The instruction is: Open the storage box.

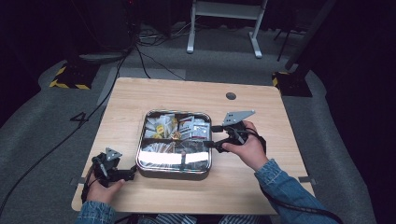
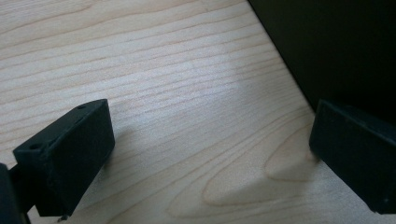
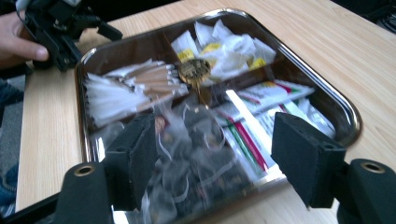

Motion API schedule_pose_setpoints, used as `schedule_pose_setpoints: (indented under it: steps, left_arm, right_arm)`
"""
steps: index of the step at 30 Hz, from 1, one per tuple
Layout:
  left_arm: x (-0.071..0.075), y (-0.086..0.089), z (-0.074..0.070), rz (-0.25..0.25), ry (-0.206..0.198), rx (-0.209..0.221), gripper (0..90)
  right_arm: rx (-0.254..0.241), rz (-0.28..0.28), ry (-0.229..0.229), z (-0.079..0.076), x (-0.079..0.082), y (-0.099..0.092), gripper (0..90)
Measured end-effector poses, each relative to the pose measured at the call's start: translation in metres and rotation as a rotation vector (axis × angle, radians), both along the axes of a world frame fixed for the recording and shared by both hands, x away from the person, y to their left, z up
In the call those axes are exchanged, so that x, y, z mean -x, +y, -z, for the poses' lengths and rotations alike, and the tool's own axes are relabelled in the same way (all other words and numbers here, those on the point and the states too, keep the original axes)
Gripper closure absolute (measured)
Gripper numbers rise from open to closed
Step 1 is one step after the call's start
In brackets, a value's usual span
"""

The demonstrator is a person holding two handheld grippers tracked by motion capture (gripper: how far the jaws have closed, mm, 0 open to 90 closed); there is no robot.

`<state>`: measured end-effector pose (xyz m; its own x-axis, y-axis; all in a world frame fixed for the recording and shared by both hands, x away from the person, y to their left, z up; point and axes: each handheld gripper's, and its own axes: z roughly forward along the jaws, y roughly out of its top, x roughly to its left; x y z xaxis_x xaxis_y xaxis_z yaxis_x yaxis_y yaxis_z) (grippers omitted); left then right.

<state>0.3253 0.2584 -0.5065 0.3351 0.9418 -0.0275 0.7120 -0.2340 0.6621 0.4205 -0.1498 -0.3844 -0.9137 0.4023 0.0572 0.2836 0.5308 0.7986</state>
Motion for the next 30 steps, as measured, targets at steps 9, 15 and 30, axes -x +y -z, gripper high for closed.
schedule_pose_setpoints:
  steps: [9,15,30]
  left_arm:
    - [0.001,0.000,0.000,0.001,-0.002,0.004,0.4]
    - [0.001,0.000,0.000,0.001,-0.002,0.003,0.4]
    - [0.003,0.005,-0.004,0.040,0.021,-0.007,5.5]
  right_arm:
    - [-0.034,-0.030,0.016,0.000,-0.012,0.037,35.3]
    - [0.023,-0.035,0.027,0.009,-0.021,0.060,36.8]
    - [0.126,-0.066,0.077,0.040,-0.041,0.105,46.2]
